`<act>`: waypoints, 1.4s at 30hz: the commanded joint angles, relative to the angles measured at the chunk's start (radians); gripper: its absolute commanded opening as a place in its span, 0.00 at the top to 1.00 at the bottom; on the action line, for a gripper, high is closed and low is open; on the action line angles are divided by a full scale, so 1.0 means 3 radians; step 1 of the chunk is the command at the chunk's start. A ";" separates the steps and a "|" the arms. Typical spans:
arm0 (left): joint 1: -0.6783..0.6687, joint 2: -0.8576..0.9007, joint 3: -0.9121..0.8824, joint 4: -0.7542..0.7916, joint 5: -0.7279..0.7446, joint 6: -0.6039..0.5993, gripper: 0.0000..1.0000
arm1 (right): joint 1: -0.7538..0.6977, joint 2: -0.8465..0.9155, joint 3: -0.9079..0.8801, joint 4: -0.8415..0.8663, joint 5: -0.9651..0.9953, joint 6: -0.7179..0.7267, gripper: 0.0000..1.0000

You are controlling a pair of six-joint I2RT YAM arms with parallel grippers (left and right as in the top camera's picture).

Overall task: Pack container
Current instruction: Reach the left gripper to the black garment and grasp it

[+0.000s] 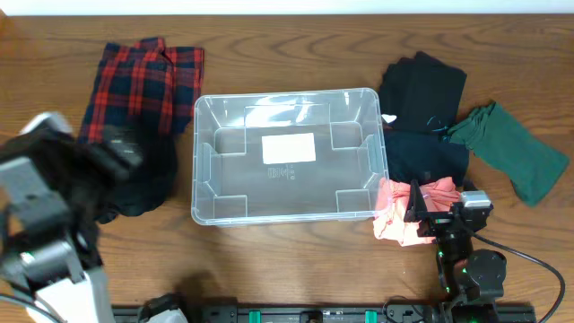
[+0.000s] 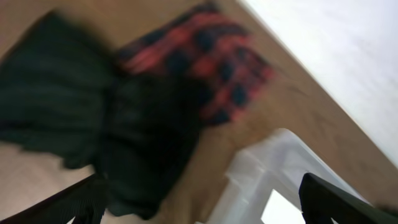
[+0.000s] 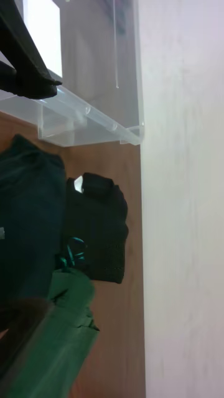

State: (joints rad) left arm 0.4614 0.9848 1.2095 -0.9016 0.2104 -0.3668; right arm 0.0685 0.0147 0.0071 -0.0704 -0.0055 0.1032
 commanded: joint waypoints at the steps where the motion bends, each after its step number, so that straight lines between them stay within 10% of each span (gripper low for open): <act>1: 0.0679 0.0252 0.0075 -0.0065 0.0341 -0.0051 0.02 | -0.0032 -0.0004 -0.0005 -0.0014 -0.0008 0.0039 0.01; 10: 0.1492 0.1110 0.0076 -0.0033 0.0636 0.0724 0.02 | -0.0032 -0.0005 -0.0005 -0.0014 -0.0008 0.0041 0.01; 22: 0.2200 0.1846 0.0075 0.0702 0.0918 0.0778 0.02 | -0.0032 -0.0004 -0.0005 -0.0014 -0.0008 0.0041 0.01; 34: 0.2276 0.2828 0.0075 0.0907 0.1455 0.1921 0.02 | -0.0032 -0.0004 -0.0005 -0.0014 -0.0008 0.0039 0.01; 42: 0.2286 0.2927 0.0075 0.1097 0.1076 0.1982 0.01 | -0.0032 -0.0005 -0.0005 -0.0013 -0.0008 0.0039 0.01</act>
State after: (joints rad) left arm 1.1439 1.8629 1.2118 -0.5865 0.5739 0.1879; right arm 0.0685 0.0147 0.0071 -0.0704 -0.0051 0.1032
